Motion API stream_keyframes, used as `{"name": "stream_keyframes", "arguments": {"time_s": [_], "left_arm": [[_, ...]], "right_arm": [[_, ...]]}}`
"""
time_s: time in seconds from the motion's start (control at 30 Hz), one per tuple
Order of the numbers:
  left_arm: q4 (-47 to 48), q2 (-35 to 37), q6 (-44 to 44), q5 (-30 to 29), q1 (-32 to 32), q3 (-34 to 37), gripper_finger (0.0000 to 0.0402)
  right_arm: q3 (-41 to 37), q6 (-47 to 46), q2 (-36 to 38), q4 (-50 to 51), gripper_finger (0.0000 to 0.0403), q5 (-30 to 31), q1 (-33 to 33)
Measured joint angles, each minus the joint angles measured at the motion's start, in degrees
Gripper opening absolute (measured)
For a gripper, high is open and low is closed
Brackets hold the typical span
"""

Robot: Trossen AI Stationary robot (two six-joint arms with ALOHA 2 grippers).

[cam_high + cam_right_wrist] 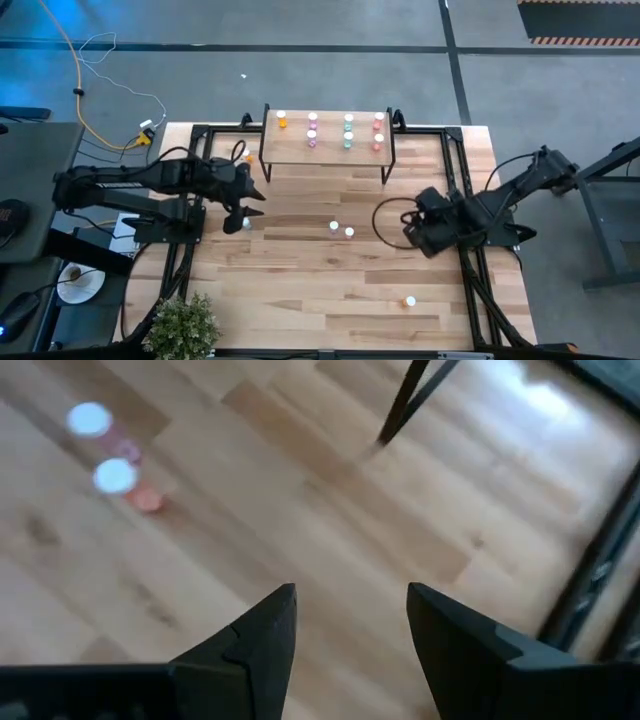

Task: Pick and place medicine bottles onto shelf by color
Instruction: Put the bottom orange pill bottle on the shelf aligned with the other orange pill bottle

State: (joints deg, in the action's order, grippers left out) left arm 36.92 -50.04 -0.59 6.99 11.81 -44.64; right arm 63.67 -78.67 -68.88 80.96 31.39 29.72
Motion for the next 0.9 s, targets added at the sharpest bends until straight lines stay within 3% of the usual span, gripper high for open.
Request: {"name": "stream_keyframes", "arguments": {"time_s": [0.33,0.57,0.9], "left_arm": [[-7.38,0.07,-0.77,-0.12,-5.41,1.18,0.0195],[-7.64,0.22,-0.95,-0.65,-7.6,1.18,0.0195],[-7.75,0.22,-2.13,-3.19,-8.25,1.18,0.0195]], "right_arm": [[-4.74,-16.99,-0.13,-9.43,0.0184,0.53,12.75],[-6.03,-27.01,-0.15,-11.17,0.0184,4.05,20.88],[-6.13,-36.2,-3.95,-12.41,0.0184,3.44,29.92]]}}
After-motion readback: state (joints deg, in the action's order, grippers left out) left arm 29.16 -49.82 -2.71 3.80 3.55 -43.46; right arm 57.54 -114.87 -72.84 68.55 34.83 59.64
